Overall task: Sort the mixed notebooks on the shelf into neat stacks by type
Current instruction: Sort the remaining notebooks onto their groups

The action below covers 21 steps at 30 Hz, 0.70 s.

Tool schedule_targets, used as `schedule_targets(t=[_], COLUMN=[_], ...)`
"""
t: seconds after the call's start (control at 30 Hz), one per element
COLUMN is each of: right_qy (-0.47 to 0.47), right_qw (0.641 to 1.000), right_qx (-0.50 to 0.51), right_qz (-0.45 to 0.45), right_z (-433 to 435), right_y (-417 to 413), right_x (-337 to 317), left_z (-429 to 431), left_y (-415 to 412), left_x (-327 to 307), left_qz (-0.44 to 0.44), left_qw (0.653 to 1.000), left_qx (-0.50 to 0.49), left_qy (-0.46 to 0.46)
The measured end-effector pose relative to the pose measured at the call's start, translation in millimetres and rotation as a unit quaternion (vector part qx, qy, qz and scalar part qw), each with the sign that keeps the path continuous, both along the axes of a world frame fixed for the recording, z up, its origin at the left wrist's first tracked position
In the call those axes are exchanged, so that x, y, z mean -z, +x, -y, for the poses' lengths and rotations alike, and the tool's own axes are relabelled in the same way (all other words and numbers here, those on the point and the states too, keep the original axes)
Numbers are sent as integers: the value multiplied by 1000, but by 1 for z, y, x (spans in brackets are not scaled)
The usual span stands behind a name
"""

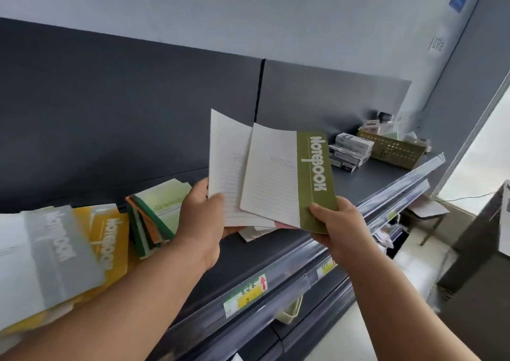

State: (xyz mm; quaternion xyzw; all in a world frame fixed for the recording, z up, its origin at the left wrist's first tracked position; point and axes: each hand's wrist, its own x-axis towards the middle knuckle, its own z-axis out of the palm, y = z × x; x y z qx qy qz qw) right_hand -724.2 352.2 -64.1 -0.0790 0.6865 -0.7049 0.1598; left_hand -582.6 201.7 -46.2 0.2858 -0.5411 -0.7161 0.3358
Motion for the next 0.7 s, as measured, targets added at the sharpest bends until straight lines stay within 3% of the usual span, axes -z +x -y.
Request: schedule_targets(t=[0.37,0.57,0.7], right_qy=[-23,27,128], right_qw=[996,988,970], right_qx=[-36,-146,-205], right_qz=[79,48,-6], right_z=[-21,0,18], right_y=[-162,-197,-206], right_x=[1,12,26], left_z=[-27,-24,-26], left_y=[-125,-155,-156], left_x=[28,54,65], left_qz=[62,218,353], left_qw=[991,960,902], left_qx=[-117,-158,-147], left_qy=[21,-79,-202])
